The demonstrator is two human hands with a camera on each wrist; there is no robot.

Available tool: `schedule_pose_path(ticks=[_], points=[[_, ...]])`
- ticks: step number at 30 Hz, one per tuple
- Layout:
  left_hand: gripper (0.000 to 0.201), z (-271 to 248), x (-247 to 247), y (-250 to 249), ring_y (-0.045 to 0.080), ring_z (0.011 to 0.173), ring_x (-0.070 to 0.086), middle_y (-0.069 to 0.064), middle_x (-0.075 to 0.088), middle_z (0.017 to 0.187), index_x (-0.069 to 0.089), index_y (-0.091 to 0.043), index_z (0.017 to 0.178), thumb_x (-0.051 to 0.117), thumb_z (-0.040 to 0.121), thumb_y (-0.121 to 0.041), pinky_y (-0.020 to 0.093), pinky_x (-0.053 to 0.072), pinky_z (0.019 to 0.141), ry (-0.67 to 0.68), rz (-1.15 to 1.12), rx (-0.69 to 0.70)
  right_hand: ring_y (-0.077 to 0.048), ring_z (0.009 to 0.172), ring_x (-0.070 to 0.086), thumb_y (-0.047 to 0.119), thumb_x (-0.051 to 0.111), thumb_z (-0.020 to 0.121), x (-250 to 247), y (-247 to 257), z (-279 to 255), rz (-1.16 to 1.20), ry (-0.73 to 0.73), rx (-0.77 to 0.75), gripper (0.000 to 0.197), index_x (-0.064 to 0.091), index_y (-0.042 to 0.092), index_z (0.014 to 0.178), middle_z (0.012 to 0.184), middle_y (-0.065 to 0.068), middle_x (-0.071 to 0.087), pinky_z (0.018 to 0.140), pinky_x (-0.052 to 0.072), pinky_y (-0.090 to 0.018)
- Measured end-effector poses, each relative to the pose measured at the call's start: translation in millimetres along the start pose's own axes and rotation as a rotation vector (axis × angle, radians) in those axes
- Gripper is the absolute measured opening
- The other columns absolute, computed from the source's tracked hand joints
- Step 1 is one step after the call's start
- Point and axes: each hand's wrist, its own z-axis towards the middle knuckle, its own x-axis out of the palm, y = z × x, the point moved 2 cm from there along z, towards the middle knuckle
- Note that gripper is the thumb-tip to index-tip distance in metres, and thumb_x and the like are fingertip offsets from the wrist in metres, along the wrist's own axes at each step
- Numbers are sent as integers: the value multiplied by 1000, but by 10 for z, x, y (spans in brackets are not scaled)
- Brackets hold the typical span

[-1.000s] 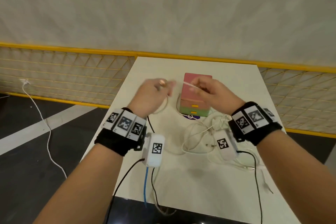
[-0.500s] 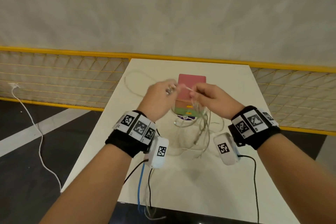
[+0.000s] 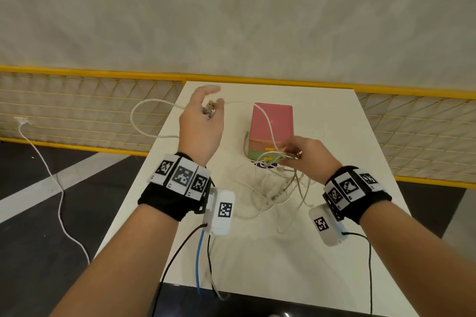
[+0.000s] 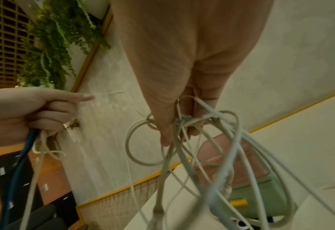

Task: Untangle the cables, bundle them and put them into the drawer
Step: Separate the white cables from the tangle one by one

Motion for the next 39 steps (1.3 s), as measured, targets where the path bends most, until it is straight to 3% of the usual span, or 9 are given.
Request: schedule_pose_path(ticks=[2, 5, 10, 14, 18, 23, 27, 33, 39], points=[[42, -88, 75, 12, -2, 54, 48, -13, 58, 83, 49, -31, 135, 54, 96, -15, 10, 42, 60, 143, 30, 79, -17, 74, 58, 17, 77, 76, -5, 97, -27, 15, -31, -26, 26, 58, 11, 92, 83, -1, 63, 61, 40, -14], [59, -272, 266, 8, 2, 53, 48, -10, 55, 68, 37, -43, 143, 53, 96, -11, 13, 44, 58, 532, 216, 176, -21, 67, 53, 14, 75, 77, 1, 254, -77, -10, 0, -138, 22, 53, 14, 74, 75, -4, 62, 61, 41, -23], [25, -277, 423, 162, 6, 57, 48, -9, 52, 69, 63, -27, 121, 52, 98, -26, 18, 36, 53, 896, 630, 166, -22, 77, 64, 5, 70, 77, -54, 334, -155, -4, -18, -268, 27, 45, 12, 67, 76, -7, 66, 64, 48, -35], [21, -259, 423, 225, 1, 59, 48, -9, 56, 71, 69, -23, 87, 59, 93, -41, 20, 34, 54, 833, 543, 146, -16, 86, 65, 9, 69, 79, -107, 264, -184, 62, -66, -277, 29, 43, 19, 72, 83, 5, 67, 66, 49, -29], [21, -215, 375, 219, 3, 47, 44, -8, 55, 59, 72, -23, 90, 59, 93, -39, 24, 33, 53, 671, 412, 181, -3, 81, 53, 35, 65, 84, -138, 231, -222, 26, -77, -322, 23, 55, 26, 103, 89, 16, 55, 68, 41, -21], [20, -235, 353, 193, 12, 46, 42, -5, 54, 53, 73, -26, 99, 57, 94, -38, 30, 39, 52, 607, 421, 200, -8, 105, 55, 42, 46, 91, -177, 119, -196, 81, 56, -205, 30, 63, 32, 113, 108, 11, 62, 94, 37, -32], [15, -266, 352, 180, 6, 55, 49, -3, 67, 73, 73, -34, 101, 61, 93, -35, 28, 45, 58, 665, 455, 259, -8, 75, 57, 17, 61, 90, -165, 219, -155, 151, 97, -141, 15, 74, 20, 97, 89, -4, 68, 71, 42, -16], [11, -282, 293, 172, 13, 57, 51, -5, 72, 82, 71, -35, 94, 60, 94, -33, 38, 52, 62, 541, 335, 276, -15, 48, 57, 17, 54, 91, -205, 124, -50, -8, 86, 153, 22, 70, 13, 77, 59, -5, 62, 50, 53, -27], [12, -221, 248, 273, 13, 60, 55, -5, 65, 67, 73, -34, 90, 62, 92, -36, 32, 51, 61, 377, 340, 141, -13, 54, 54, 15, 67, 84, -190, 69, -49, 233, -46, 136, 9, 60, 13, 88, 80, 0, 62, 49, 47, -28]])
